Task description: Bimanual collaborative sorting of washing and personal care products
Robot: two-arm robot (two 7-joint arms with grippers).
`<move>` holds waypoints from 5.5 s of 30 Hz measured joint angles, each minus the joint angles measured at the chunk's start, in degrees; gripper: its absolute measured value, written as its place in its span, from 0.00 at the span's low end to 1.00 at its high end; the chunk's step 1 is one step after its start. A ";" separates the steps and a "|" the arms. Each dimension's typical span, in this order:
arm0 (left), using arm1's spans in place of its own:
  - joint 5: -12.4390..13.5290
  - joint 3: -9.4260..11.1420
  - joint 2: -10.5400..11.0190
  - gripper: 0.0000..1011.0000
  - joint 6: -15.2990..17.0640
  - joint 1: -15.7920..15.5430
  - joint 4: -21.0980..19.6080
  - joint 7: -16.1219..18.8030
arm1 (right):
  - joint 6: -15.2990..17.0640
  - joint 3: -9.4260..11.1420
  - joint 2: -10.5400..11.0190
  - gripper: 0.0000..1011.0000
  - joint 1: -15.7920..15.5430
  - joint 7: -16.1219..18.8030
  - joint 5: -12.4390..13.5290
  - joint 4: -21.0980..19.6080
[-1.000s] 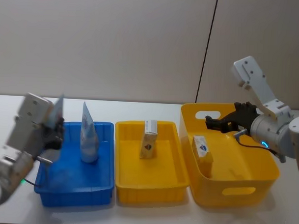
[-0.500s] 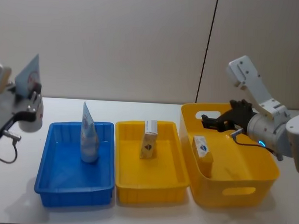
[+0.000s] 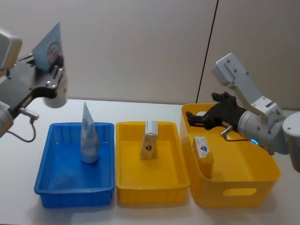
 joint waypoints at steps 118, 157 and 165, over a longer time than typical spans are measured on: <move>7.10 4.27 -9.08 0.26 -2.93 -0.76 1.66 -4.76 | -21.07 -14.91 -10.21 0.91 12.32 11.71 4.70 12.02; 7.48 4.10 -9.21 0.26 -2.91 -0.54 1.43 -4.96 | -21.63 -15.60 -11.26 0.45 13.17 11.23 4.60 13.60; 7.44 4.13 -9.22 0.34 -2.99 -0.55 1.38 -5.00 | -21.62 -15.65 -11.29 0.43 13.19 11.24 4.57 13.67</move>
